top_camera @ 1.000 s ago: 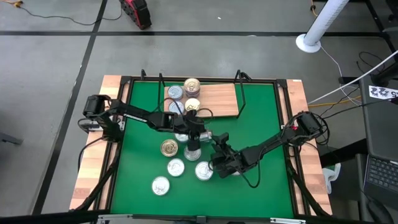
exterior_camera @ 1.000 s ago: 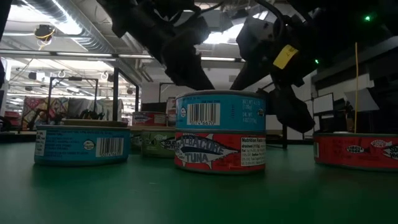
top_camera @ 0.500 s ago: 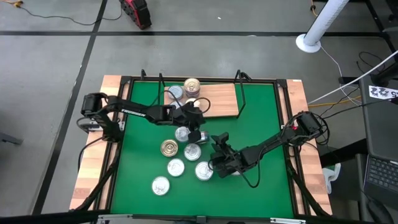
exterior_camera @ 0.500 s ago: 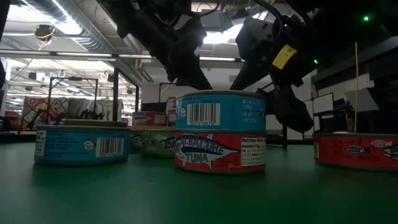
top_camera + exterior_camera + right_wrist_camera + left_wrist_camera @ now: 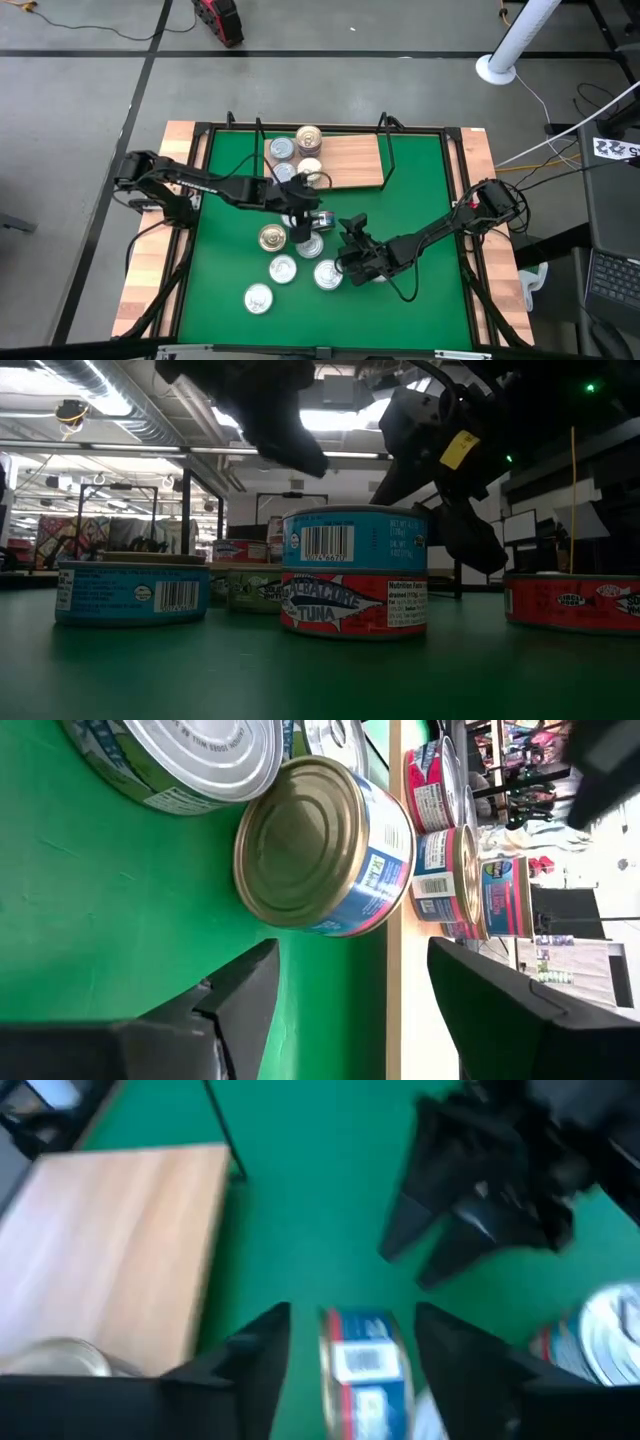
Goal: Stack canned seafood by type on shelf
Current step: Stack the blue-pink tuna can on top of the blue-pink tuna can on the shelf
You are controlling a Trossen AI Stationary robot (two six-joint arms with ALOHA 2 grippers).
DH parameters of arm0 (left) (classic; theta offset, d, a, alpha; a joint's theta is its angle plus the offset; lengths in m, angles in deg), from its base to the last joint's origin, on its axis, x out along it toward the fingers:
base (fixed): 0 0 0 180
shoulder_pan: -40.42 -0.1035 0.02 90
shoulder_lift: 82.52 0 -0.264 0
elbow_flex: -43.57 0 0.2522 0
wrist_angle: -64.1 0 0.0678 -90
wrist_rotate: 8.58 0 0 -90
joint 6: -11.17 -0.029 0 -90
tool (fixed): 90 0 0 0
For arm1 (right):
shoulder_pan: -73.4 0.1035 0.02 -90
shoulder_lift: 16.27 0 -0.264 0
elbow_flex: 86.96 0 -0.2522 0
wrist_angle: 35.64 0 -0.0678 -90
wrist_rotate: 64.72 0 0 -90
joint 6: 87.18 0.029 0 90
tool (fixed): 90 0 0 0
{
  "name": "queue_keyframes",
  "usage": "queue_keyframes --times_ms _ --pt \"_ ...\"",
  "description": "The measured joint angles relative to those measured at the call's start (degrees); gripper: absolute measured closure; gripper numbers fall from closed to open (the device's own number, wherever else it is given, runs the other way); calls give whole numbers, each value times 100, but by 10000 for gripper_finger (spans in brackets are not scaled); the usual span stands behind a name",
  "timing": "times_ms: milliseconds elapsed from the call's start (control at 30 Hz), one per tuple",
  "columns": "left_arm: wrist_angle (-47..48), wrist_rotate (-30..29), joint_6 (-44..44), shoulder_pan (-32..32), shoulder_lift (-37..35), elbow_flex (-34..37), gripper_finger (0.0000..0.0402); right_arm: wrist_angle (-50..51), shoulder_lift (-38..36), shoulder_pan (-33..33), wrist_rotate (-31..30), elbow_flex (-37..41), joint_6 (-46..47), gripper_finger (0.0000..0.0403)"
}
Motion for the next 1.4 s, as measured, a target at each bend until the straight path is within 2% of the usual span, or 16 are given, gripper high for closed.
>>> queue_keyframes --times_ms 133,300,633,1233,1400 --pt "470 0 85 150 68 2 135 -7 0 0 1 0 0 148" --pt "644 -38 118 203 195 2 111 -9 2 0 50 0 0 148" --pt "679 -240 203 199 730 2 109 -20 4 0 173 -2 5 148" --pt "246 -525 201 173 1087 11 109 -15 4 -2 291 -2 20 148" --pt "238 -555 94 175 1093 11 126 -11 7 -2 299 -2 20 148"
